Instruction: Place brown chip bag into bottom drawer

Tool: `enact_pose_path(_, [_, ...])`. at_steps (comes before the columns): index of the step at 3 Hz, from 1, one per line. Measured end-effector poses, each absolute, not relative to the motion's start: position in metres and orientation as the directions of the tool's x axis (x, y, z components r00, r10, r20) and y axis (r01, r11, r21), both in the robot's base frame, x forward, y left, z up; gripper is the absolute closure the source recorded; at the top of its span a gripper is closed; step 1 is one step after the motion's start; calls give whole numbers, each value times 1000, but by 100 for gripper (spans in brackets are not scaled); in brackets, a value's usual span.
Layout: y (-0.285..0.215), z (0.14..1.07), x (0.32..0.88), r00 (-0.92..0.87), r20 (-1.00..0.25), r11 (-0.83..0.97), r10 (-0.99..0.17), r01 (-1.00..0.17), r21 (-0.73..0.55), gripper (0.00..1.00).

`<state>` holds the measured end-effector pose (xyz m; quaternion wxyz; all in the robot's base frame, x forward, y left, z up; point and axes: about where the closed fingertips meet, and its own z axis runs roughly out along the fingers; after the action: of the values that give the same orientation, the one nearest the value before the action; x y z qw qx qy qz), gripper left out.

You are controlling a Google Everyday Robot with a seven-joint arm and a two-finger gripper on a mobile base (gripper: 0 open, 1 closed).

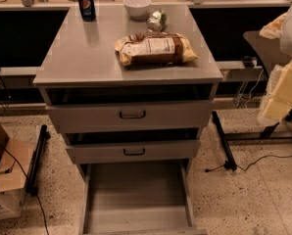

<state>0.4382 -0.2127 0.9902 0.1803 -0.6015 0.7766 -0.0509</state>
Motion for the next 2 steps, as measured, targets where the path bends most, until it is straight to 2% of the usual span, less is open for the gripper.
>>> enact_pose_path(2, [-194,987,454,-172,-271,257,-947,-912,-319,0])
